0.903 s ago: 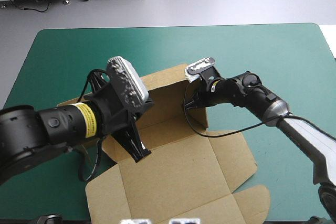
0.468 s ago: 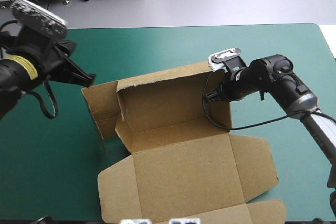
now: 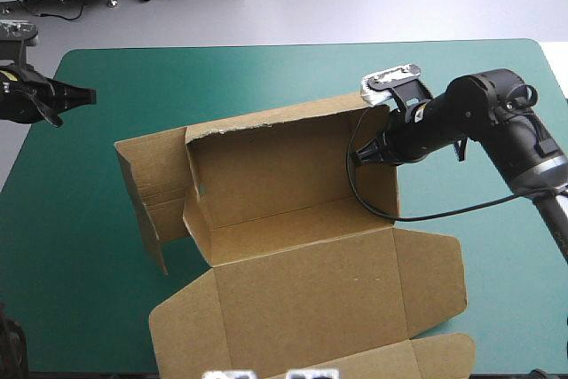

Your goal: Fold the box

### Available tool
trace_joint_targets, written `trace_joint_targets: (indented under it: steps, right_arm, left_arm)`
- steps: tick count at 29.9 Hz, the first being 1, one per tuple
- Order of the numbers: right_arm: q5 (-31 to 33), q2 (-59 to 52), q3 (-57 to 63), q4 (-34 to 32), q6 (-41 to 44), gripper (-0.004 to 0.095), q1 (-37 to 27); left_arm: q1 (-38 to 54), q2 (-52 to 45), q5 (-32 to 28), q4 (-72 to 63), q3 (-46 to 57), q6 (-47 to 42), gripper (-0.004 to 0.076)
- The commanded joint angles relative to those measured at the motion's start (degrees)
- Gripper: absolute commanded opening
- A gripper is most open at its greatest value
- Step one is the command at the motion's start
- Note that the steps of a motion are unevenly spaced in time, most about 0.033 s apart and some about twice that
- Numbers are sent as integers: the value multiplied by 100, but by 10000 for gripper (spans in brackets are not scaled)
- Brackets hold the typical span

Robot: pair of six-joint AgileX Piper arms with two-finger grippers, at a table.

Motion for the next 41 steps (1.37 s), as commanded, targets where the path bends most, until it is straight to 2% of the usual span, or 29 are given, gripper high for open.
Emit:
trace_joint_targets:
  steps: [1, 10, 16, 20, 25, 29, 34, 35, 37, 38, 41]
  right_arm:
    - [117, -95, -89, 221, 5, -19, -32]
    - [117, 983, -15, 221, 72, -20, -141]
    - [-66, 1738, -118, 169, -359, -20, -190]
    - [-359, 1922, -285, 156, -335, -19, -190]
    - [-212, 1932, -716, 87, -369, 4, -190]
    - [114, 1932, -1253, -167, -384, 147, -190]
    - [114, 1920, -1498, -303, -384, 466, -190]
    - [114, 1920, -1498, -349, -384, 556, -190]
    - [114, 1920, -1498, -362, -350, 649, -180]
    - [114, 1920, -1498, -337, -319, 689, -180]
    - [114, 1883, -1498, -321, -319, 699, -169]
  left_arm:
    - [181, 89, -457, -229, 117, 29, 1]
    - [204, 427, -627, -366, 246, 135, 1]
    - [204, 427, -620, -465, 246, 200, 0]
    - [204, 427, -596, -519, 246, 288, 0]
    - [204, 427, -569, -531, 246, 288, 0]
    - [204, 427, -569, -566, 246, 303, 0]
    - [204, 427, -541, -670, 246, 375, 0]
    - [204, 427, -533, -703, 246, 415, 0]
    - [204, 427, -519, -727, 246, 415, 0]
    - [204, 427, -513, -727, 246, 415, 0]
    - [204, 427, -505, -727, 246, 415, 0]
